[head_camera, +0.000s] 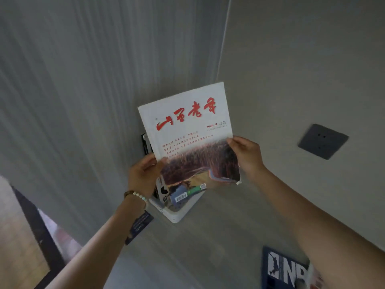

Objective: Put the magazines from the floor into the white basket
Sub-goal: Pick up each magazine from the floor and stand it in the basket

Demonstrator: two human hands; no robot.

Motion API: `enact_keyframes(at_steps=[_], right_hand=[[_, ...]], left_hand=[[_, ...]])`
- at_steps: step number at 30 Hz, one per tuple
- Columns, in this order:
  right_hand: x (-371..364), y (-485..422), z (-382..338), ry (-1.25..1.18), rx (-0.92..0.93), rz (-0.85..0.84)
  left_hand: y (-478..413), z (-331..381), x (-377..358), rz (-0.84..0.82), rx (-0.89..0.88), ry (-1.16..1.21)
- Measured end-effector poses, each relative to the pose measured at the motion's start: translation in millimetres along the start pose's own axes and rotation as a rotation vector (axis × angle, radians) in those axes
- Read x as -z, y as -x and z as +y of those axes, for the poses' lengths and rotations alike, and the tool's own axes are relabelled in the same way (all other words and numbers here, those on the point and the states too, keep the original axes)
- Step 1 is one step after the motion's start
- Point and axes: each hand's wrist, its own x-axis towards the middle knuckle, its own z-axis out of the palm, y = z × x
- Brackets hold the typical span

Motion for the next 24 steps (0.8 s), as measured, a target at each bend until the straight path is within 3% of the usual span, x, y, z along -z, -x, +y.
enact_keyframes(at_steps=[8,18,24], right_hand=[[-74,-60,35,-0.034,-0.022,-0.119],[-107,-65,114,0.063,-0.132,-0.24],[-112,-64,121,0.117,-0.135,-0.255]], left_hand=[[-25,-41,-2,0.236,0.008,-0.01],[-9,-97,-1,0.222,0.084,-0.102],[-11,-98,2,0.207,0.12,-0.119]])
